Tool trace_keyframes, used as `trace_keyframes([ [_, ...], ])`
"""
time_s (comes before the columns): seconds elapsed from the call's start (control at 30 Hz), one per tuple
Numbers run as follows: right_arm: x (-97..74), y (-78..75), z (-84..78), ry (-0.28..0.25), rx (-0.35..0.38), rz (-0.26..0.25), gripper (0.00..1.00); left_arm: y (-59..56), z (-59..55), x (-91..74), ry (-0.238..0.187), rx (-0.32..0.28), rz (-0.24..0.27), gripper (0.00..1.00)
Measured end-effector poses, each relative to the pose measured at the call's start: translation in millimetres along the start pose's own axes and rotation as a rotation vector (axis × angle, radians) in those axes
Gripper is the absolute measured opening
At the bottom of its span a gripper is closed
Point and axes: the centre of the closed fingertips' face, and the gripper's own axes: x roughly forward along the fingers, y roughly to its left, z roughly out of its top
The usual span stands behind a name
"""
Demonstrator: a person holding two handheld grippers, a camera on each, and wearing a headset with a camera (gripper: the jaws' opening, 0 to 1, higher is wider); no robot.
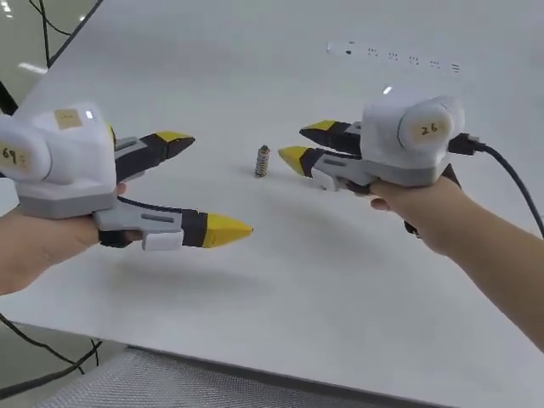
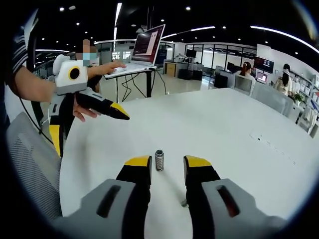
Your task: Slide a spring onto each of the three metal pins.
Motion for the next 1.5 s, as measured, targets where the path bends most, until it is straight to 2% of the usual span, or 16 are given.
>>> trace_keyframes([
  [0.17,-21.6,-2.1,-6.5,-0.012,0.021,0.005,0.35,-2.6,4.1,6.3,-0.010,-0.012,-0.004,0.95],
  [0.33,-37.7,-2.5,-13.3,-0.017,0.048,0.006,0.43,-8.6,8.6,13.9,-0.007,0.001,-0.016,0.96],
  [0.5,-56.0,-7.5,-16.4,-0.045,0.088,-0.015,0.51,-12.5,13.8,19.1,-0.008,0.012,-0.032,0.97],
  [0.63,-69.0,-10.6,-23.4,-0.049,0.099,-0.029,0.59,-15.0,16.8,21.4,-0.005,0.021,-0.042,0.97],
  [0.73,-83.0,-14.8,-33.5,-0.045,0.114,-0.041,0.63,-15.1,18.7,21.1,-0.010,0.026,-0.043,0.97],
  [0.8,-92.7,-19.7,-38.2,-0.058,0.146,-0.061,0.69,-15.8,19.0,20.9,-0.010,0.027,-0.044,0.97],
  [0.97,-116.8,-30.3,-47.1,-0.083,0.180,-0.103,0.83,-18.6,18.8,19.6,-0.007,0.029,-0.047,0.97],
  [1.13,-136.2,-33.7,-53.0,-0.101,0.209,-0.122,0.93,-18.5,19.4,17.0,-0.007,0.032,-0.042,0.97],
  [1.33,-158.9,-34.2,-62.5,-0.119,0.246,-0.149,1.00,-20.0,12.9,11.3,0.028,0.071,-0.045,0.97],
  [1.43,-167.4,-31.4,-66.8,-0.125,0.255,-0.150,1.00,-19.3,11.1,7.1,0.031,0.072,-0.039,0.97],
  [1.5,-171.5,-29.3,-72.3,-0.109,0.247,-0.151,1.00,-18.2,10.9,4.1,0.027,0.067,-0.032,0.97],
])
